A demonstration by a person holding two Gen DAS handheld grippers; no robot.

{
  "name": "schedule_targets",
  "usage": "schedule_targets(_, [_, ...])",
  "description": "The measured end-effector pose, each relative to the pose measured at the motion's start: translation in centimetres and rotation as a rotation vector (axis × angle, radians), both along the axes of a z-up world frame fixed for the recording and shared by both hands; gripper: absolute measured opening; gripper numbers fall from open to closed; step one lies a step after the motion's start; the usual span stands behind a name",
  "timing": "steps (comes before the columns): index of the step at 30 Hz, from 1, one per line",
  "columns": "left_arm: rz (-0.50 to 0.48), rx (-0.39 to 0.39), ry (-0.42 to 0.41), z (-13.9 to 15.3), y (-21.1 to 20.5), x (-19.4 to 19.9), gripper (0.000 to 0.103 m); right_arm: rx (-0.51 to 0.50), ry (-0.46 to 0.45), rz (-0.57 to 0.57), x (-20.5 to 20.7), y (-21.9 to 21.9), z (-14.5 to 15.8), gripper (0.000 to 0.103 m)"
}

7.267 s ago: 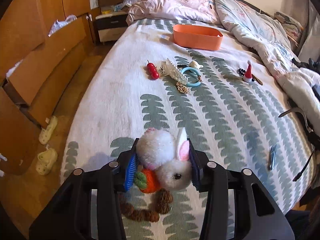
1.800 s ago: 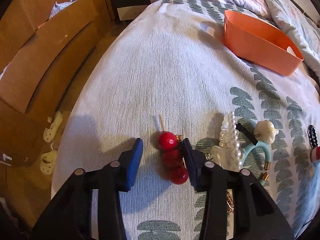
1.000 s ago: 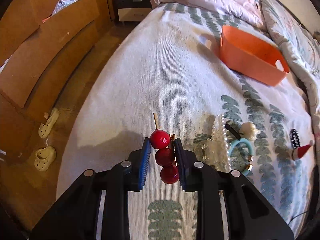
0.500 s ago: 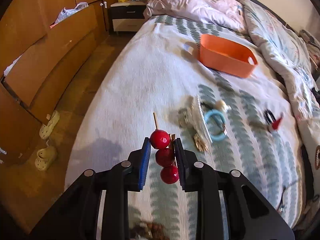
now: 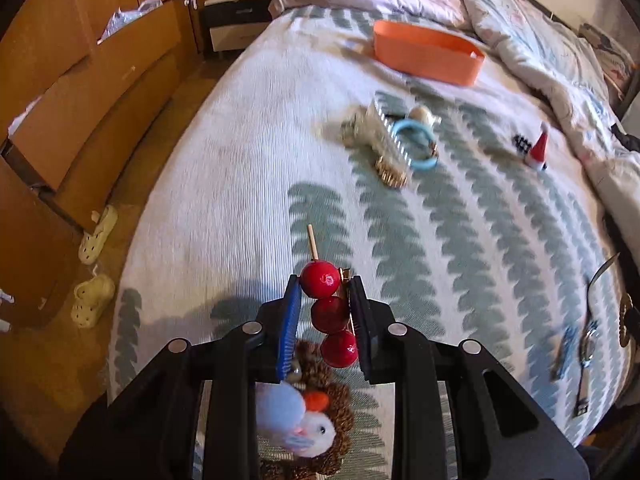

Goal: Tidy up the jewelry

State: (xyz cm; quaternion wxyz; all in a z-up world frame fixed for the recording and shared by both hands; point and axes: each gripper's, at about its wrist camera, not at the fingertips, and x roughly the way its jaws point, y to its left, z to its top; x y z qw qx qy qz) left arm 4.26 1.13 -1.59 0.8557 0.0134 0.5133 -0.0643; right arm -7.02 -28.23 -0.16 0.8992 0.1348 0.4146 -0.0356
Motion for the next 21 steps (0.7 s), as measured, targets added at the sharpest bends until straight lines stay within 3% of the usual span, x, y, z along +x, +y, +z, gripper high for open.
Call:
schedule_targets(6, [-0.012,-0.005,0.052,-1.4,-0.1,-0.3,0.026,-0.012,0.053,-0.011,0.6,0.1,-1.6,0.014])
schedule_targets(8, [-0.008,-0.003,0.053,-1.3,0.1,-0.2,0.026,-0.01,0.048,-0.011,0.6,-0.1,-1.7,0.019])
schedule_targets(13, [0.006,-0.024,0.057,-1.1,0.6,0.0,0.026,0.011,0.018,-0.008,0.2,-0.5,-1.0,0.021])
schedule_targets(18, [0.016,-0.085,0.038,-0.2,1.4,0.1,0.049,0.028,-0.035,0.004,-0.1,-0.5,0.0,0.023])
schedule_targets(21, [0.027,-0.092,0.013,0.5,1.9,0.1,0.056,0.037,-0.059,0.007,-0.2,-0.5,0.4,0.038])
